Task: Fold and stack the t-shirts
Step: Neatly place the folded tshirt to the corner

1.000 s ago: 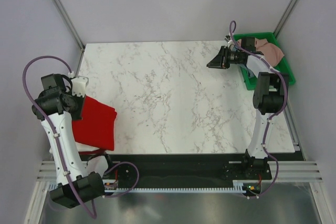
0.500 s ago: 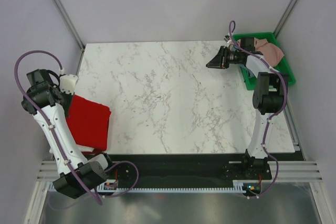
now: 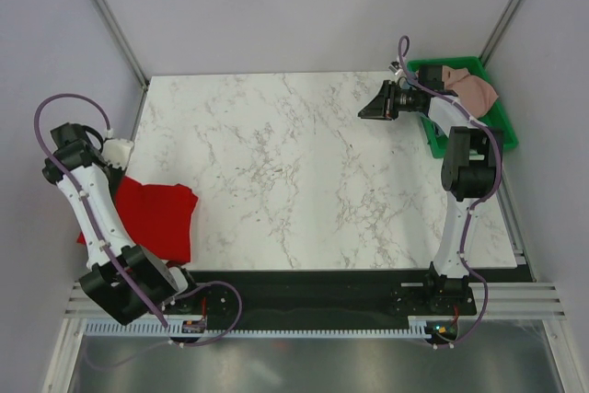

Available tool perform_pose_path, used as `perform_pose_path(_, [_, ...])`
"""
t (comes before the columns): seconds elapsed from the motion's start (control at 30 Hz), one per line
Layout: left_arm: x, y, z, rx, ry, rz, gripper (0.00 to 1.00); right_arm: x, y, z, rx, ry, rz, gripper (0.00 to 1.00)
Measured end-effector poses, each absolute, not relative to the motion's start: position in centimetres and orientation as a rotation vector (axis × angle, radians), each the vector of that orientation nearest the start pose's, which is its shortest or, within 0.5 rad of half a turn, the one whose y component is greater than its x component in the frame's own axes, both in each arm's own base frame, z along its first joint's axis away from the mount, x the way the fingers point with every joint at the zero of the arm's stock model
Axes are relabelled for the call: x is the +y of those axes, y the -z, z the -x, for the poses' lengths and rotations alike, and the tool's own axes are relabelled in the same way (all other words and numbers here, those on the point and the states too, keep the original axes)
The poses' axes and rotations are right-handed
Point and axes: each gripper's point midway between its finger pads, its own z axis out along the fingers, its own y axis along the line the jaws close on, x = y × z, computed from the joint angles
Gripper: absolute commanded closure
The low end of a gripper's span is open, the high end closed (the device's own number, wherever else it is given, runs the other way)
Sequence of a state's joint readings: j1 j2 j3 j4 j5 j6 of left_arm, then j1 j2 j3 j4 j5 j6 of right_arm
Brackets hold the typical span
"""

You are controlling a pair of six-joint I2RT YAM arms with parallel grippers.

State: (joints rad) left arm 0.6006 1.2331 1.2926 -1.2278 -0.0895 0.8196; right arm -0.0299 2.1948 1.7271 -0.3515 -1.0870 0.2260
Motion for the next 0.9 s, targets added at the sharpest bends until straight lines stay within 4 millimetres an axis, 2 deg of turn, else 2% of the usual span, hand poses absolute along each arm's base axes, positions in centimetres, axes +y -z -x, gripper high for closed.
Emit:
perform_pose_path(0.2, [19.6, -19.3, -18.3, 2.831, -0.532, -0.256, 0.98, 14.6, -13.6, -49.5, 2.201, -1.38, 0.228, 0.66])
perform_pose_path(0.7, [22.0, -16.2, -18.8, 2.893, -0.606, -0.244, 0.96, 15.3, -13.7, -49.7, 2.192, -1.386, 0.24, 0.66])
perform_pose_path(0.73, [22.2, -16.1, -18.8, 2.896, -0.609, -0.243, 0.89, 15.3, -13.7, -49.7, 2.192, -1.387, 0.238, 0.66])
perform_pose_path(0.8, [22.6, -15.8, -19.0, 2.905, -0.627, -0.237, 0.81, 15.4, -13.5, -49.7, 2.194, -1.39, 0.237, 0.66])
perform_pose_path(0.83, [22.8, -15.6, -19.1, 2.909, -0.635, -0.229, 0.71, 15.4, -13.4, -49.7, 2.195, -1.391, 0.236, 0.66])
perform_pose_path(0.87, [23.0, -15.5, -19.3, 2.907, -0.64, -0.22, 0.66, 15.5, -13.3, -49.8, 2.196, -1.39, 0.236, 0.66])
perform_pose_path(0.9, [23.2, -15.4, -19.5, 2.907, -0.645, -0.206, 0.53, 15.5, -13.3, -49.8, 2.197, -1.388, 0.236, 0.66])
